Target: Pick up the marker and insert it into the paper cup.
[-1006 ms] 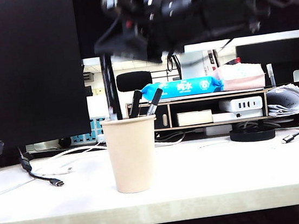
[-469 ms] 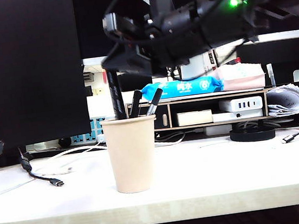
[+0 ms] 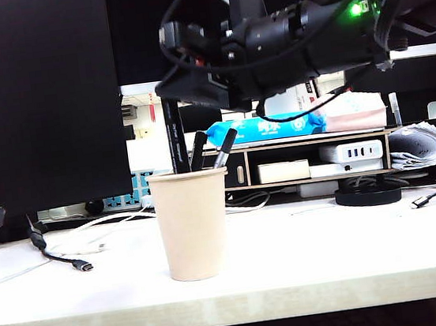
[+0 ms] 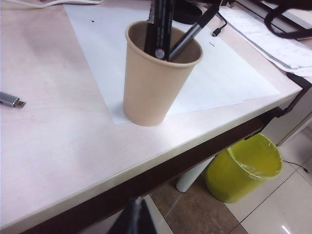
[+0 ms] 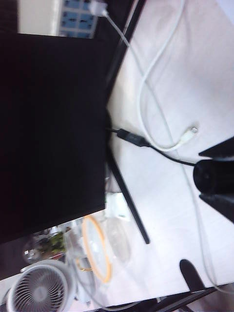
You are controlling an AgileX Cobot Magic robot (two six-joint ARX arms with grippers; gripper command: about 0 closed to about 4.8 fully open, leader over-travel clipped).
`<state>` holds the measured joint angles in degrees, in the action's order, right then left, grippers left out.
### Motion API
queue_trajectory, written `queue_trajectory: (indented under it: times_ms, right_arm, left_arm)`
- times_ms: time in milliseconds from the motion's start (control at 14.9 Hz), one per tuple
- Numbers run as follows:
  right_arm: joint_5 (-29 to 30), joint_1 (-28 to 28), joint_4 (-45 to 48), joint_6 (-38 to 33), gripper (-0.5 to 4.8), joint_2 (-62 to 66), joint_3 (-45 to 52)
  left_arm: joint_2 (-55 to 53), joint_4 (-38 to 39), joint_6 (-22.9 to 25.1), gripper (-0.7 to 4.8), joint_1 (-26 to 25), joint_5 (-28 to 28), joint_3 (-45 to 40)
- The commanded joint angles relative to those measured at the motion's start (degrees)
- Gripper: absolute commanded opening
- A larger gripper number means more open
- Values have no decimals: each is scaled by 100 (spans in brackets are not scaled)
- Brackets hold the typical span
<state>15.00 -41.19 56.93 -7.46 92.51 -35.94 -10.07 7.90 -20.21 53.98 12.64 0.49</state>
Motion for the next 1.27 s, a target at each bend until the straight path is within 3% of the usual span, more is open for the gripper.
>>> queue_trajectory:
  times_ms: [67,201,939,1140,1274]
  right_arm:
    - [15,-13,-17,-31,54,-24,-15]
    - [13,-24,-98,-31,95,-24,-15]
    - [13,-22,214,-90,107,-33,-15]
    - [15,26,232,-363,57,-289,-15]
    - [13,26,-332,-363,-6,-846,-15]
  left_arm:
    - [0,22,28,-5,0,20,4]
    - [0,22,28,-5,0,20,4]
    - [0,26,31,-5,0,20,4]
    - [0,17,31,-5,0,22,4]
    - [0,17,28,-5,0,20,4]
